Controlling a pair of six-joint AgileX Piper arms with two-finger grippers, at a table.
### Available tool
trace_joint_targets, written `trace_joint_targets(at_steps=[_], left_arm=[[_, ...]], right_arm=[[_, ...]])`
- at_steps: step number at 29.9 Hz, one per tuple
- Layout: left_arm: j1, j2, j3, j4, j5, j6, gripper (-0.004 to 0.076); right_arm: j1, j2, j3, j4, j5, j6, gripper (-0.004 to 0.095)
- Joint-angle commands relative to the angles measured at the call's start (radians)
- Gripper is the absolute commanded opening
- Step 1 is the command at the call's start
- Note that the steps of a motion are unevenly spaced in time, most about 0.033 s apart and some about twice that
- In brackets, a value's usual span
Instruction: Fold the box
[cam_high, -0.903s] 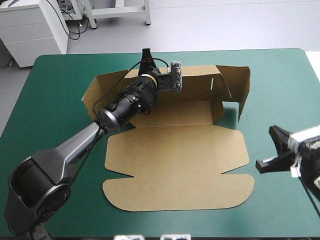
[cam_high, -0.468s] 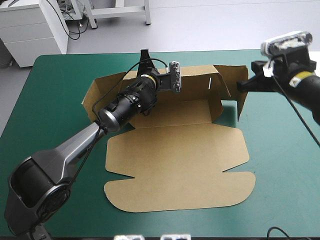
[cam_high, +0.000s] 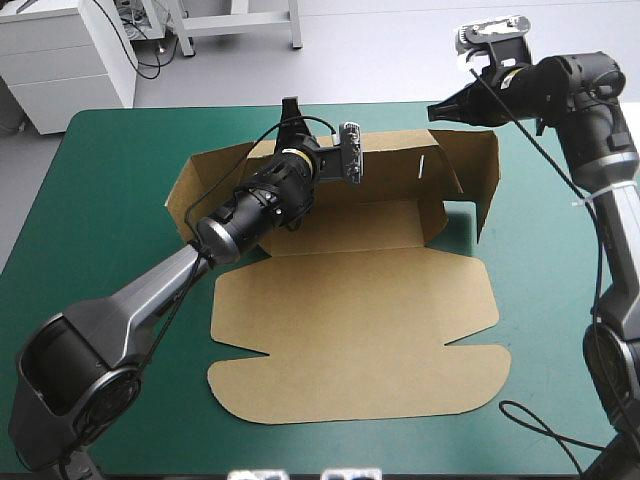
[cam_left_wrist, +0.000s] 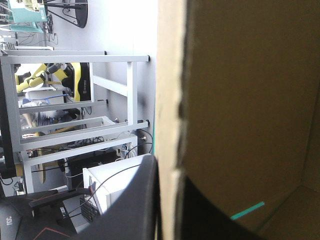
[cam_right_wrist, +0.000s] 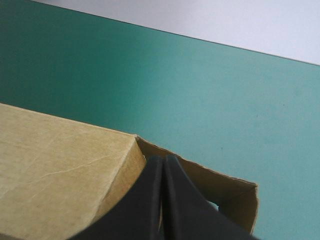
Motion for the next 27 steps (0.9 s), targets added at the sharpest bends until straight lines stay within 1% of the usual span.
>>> trace_joint_targets(at_steps=[1,3,8,15,18,23,27], left_arm=[[0.005,-0.058,-0.029,0.042,-0.052,-0.009,-0.0008],[0.016,-0.058,-0.029,0.038,-0.052,-0.009,-0.0008],[0.041,-0.058,-0.029,0.020,-0.052,-0.020,-0.0008],[0.045,-0.056,-0.029,-0.006,-0.094,-0.025,-0.0008],[0.045,-0.049,-0.029,-0.006,-0.100,-0.022,-0.0008],[0.045,-0.024,-0.029,-0.010,-0.094,-0.022,-0.0008],[0.045,-0.019,-0.021,-0.011,-0.083,-0.022,-0.0008]], right_arm=[[0.001,-0.003,-0.040,-0.026,-0.034,0.014,-0.0019],[0.001,0.020,-0.038,-0.044,-0.018,0.021,-0.0019],[0.001,0.040,0.003,-0.048,-0.027,0.023,-0.0019],[0.001,0.055,0.100,-0.044,-0.012,0.023,-0.0019],[0.001,0.055,0.113,-0.037,0.045,0.021,-0.0019],[0.001,0.046,0.116,-0.022,0.184,-0.034,-0.0019],[0.001,-0.004,0.160,0.015,0.184,-0.051,-0.0019]])
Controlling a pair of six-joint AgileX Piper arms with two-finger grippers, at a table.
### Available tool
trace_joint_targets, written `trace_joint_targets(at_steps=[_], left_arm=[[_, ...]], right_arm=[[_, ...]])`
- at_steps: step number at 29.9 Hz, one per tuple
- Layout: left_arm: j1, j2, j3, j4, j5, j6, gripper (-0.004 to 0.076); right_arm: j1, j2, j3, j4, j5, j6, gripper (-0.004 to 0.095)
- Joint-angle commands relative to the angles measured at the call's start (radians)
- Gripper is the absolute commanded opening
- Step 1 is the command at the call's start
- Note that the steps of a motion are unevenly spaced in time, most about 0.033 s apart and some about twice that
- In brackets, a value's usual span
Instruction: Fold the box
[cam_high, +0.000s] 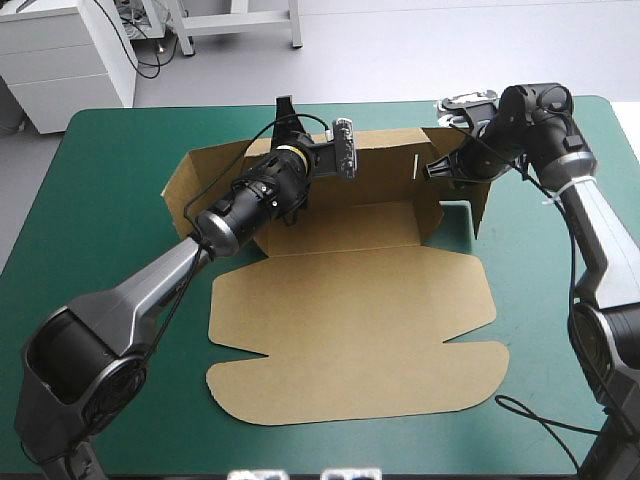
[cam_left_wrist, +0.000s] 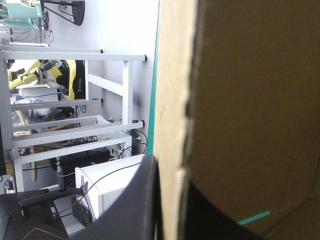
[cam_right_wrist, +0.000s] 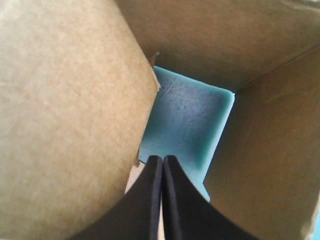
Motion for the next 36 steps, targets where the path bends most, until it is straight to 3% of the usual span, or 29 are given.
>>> trace_joint_targets(at_steps=[1,8,18,22,28,36], left_arm=[[-0.001,-0.046,-0.021,0.018,-0.029,-0.021,-0.0008],[-0.001,-0.046,-0.021,0.015,-0.016,-0.021,-0.0008],[-0.001,-0.046,-0.021,0.015,-0.024,-0.021,-0.0008],[-0.001,-0.046,-0.021,0.015,-0.031,-0.021,-0.0008],[-0.001,-0.046,-0.021,0.015,-0.030,-0.021,-0.0008],[-0.001,-0.046,-0.021,-0.018,-0.026,-0.021,-0.0008]], right_arm=[[0.001,-0.110,0.011,0.042,0.010,-0.036,-0.0019],[0.001,-0.272,0.202,0.092,0.000,-0.132,-0.0018],[0.001,-0.689,0.634,0.117,-0.288,-0.154,-0.0018],[0.001,-0.814,0.720,0.117,-0.406,-0.154,-0.0018],[0.001,-0.864,0.719,0.113,-0.533,-0.175,-0.0019],[0.001,-0.786,0.704,0.110,-0.660,-0.175,-0.0019]])
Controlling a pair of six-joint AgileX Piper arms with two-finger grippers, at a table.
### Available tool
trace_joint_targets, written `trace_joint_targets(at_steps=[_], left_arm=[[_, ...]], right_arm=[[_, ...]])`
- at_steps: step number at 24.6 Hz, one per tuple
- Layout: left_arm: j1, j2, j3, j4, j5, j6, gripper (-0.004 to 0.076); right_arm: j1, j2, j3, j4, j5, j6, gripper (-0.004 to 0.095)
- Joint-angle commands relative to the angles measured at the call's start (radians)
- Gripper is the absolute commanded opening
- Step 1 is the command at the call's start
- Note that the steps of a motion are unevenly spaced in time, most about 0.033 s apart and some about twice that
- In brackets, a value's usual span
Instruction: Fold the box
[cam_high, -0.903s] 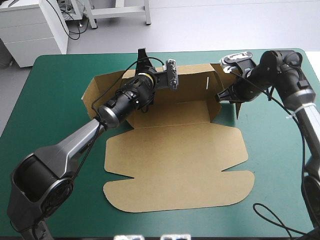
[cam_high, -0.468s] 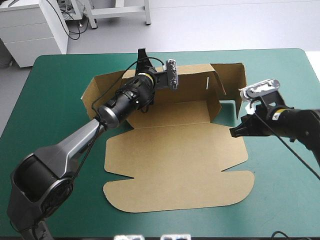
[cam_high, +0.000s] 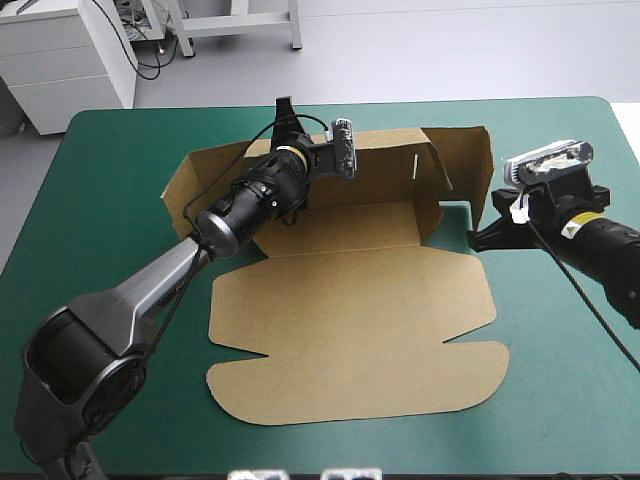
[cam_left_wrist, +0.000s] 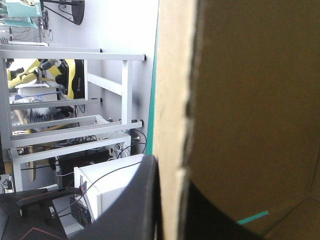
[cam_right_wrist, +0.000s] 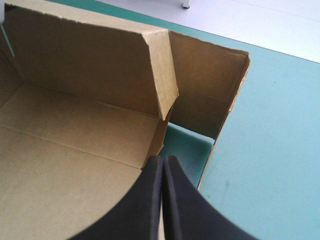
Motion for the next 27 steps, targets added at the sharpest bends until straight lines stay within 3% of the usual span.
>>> trace_joint_targets(at_steps=[1,5,8,9,11,13,16,17,20,27], left_arm=[[-0.001,-0.046,-0.023,-0.020,-0.028,-0.021,-0.0008],[-0.001,-0.046,-0.023,-0.022,-0.028,-0.021,-0.0008],[-0.001,-0.046,-0.023,-0.022,-0.028,-0.021,-0.0008],[-0.001,-0.046,-0.023,-0.022,-0.028,-0.021,-0.0008],[-0.001,-0.046,-0.023,-0.022,-0.029,-0.021,-0.0008],[-0.001,-0.046,-0.023,-0.022,-0.029,-0.021,-0.0008],[-0.001,-0.046,-0.023,-0.022,-0.029,-0.021,-0.0008],[-0.001,-0.046,-0.023,-0.022,-0.029,-0.021,-0.0008],[-0.001,-0.046,-0.023,-0.020,-0.029,-0.021,-0.0008],[-0.001,-0.046,-0.023,-0.020,-0.027,-0.021,-0.0008]], right_arm=[[0.001,0.040,-0.058,0.008,-0.092,-0.010,-0.0019],[0.001,0.116,-0.145,0.004,-0.055,-0.031,-0.0014],[0.001,0.189,-0.255,0.004,-0.017,-0.027,0.0058],[0.001,0.244,-0.331,0.004,0.018,-0.027,0.0195],[0.001,0.303,-0.414,0.004,0.043,-0.027,0.0350],[0.001,0.355,-0.487,0.002,0.051,-0.027,0.0404],[0.001,0.432,-0.566,0.002,0.051,-0.023,0.0331],[0.001,0.488,-0.621,-0.003,0.051,-0.012,0.0197],[0.001,0.569,-0.687,-0.037,0.052,0.054,-0.0007],[0.001,0.771,-0.749,-0.051,0.171,0.155,-0.0019]])
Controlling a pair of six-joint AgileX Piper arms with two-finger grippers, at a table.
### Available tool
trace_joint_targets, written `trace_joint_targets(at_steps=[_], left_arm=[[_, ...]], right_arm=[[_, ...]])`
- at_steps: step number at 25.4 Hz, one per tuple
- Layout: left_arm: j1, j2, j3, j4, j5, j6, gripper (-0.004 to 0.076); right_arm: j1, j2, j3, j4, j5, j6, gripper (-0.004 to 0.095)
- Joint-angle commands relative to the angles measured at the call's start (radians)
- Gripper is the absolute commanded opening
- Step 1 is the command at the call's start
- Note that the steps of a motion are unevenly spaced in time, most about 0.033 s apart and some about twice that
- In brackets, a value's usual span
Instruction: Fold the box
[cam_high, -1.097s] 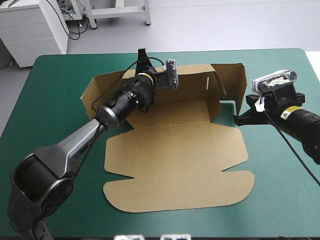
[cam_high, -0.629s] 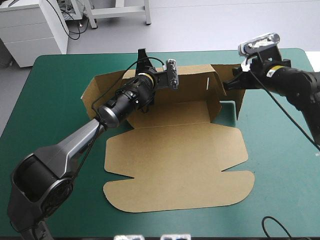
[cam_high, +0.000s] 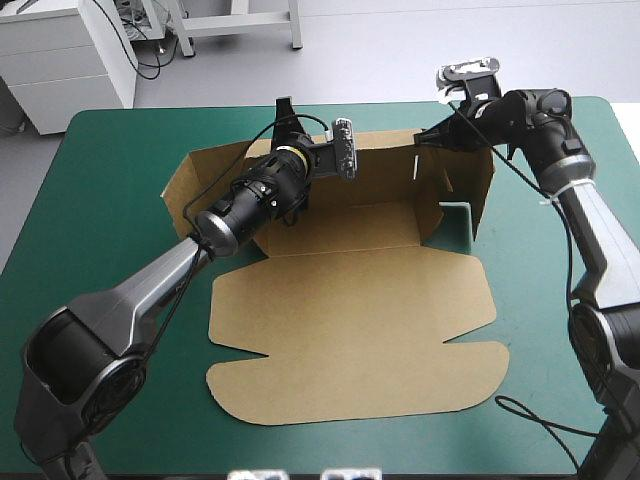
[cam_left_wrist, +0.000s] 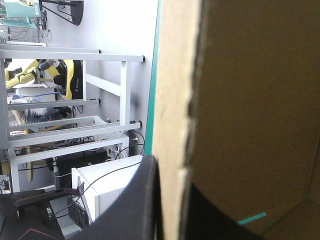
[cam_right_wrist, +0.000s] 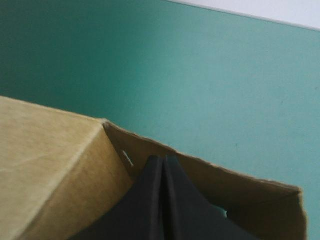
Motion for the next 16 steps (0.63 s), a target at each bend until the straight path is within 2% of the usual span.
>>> trace_joint_targets(at_steps=[1,7,16], left_arm=[[-0.001,-0.046,-0.023,-0.007,-0.025,-0.022,-0.0008],[-0.001,-0.046,-0.023,-0.007,-0.029,-0.022,-0.0008],[-0.001,-0.046,-0.023,-0.009,-0.004,-0.022,-0.0008]], right_arm=[[0.001,-0.025,-0.038,0.002,0.025,0.016,-0.0019],[0.001,-0.025,-0.038,-0.035,0.243,0.010,-0.0019],[0.001,-0.076,-0.038,-0.013,0.391,-0.033,-0.0019]])
